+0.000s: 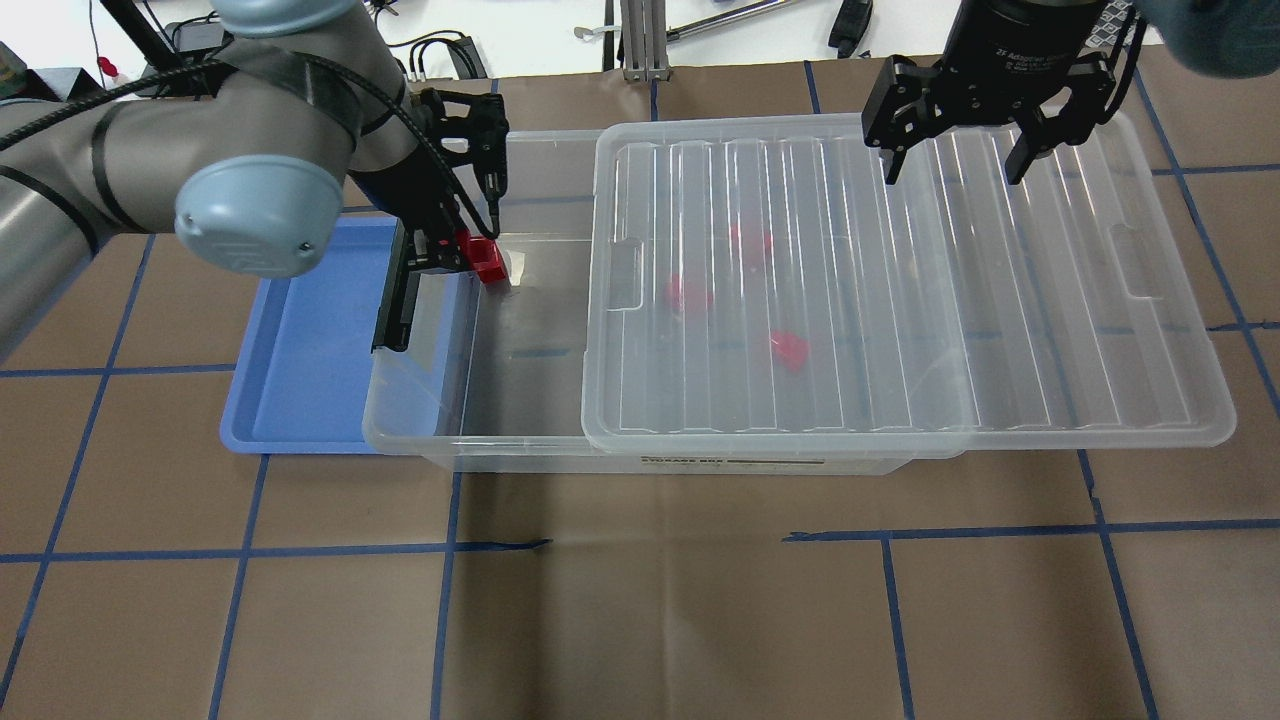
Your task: Place red block in blue tray from box
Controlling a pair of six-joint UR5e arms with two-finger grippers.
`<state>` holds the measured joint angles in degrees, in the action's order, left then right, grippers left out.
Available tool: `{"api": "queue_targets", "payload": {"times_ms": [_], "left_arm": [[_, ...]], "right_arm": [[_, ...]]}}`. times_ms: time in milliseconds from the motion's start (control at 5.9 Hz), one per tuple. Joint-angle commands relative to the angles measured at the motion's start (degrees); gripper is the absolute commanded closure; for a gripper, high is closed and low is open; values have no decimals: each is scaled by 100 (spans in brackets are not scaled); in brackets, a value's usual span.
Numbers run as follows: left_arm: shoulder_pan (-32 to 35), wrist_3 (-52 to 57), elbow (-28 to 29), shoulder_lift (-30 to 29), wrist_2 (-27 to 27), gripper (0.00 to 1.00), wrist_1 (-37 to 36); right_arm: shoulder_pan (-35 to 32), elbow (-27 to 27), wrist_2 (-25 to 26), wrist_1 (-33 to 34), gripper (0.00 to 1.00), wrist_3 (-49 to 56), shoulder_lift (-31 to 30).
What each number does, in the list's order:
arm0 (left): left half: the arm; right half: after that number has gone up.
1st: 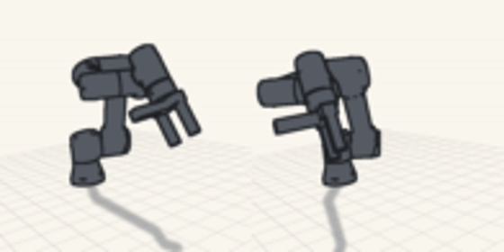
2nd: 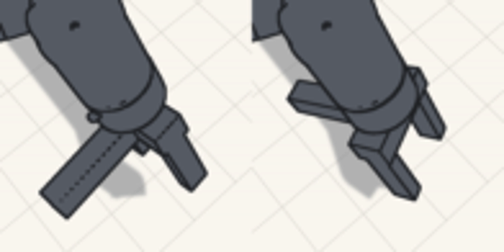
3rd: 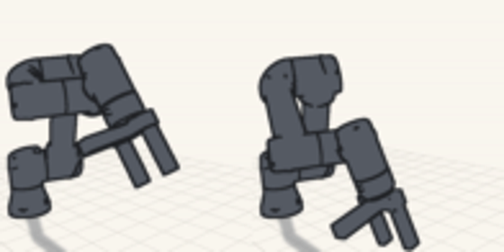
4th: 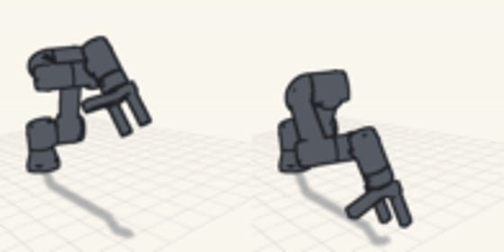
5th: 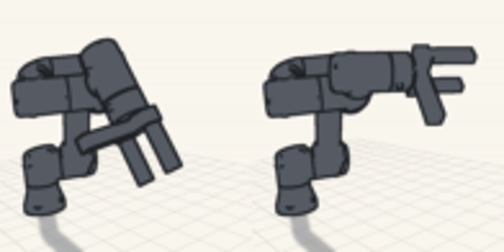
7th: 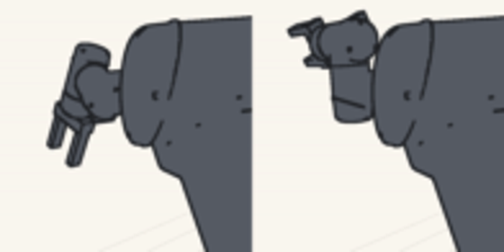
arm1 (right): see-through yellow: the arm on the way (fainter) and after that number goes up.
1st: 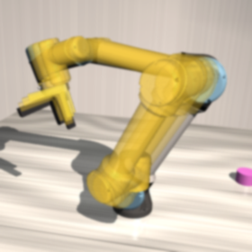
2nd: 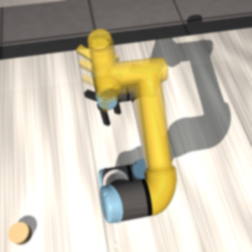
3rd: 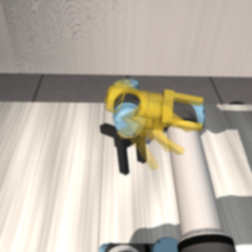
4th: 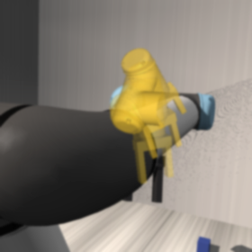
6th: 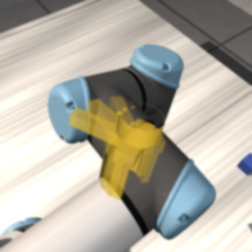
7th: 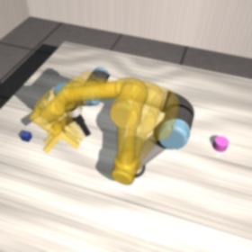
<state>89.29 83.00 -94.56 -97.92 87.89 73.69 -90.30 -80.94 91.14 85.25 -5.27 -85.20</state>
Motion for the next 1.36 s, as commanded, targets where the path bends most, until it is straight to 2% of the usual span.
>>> {"api": "queue_targets", "payload": {"times_ms": [0,339,508,847,1186], "left_arm": [[-856,852,-44,10,-27,100,66],[-1343,2362,-201,-122,-18,100,-38],[-1379,2613,-412,-183,-18,100,-318],[-1467,2677,-1341,-490,-18,99,-1737],[-1677,2616,-1538,-929,-70,98,-1911]], "right_arm": [[205,-1,-9,-8,0,17,3],[547,8,17,-8,0,385,3],[949,8,0,-8,0,700,3],[1871,-10,-18,71,0,2077,73],[2426,-19,183,62,0,2556,274]]}}
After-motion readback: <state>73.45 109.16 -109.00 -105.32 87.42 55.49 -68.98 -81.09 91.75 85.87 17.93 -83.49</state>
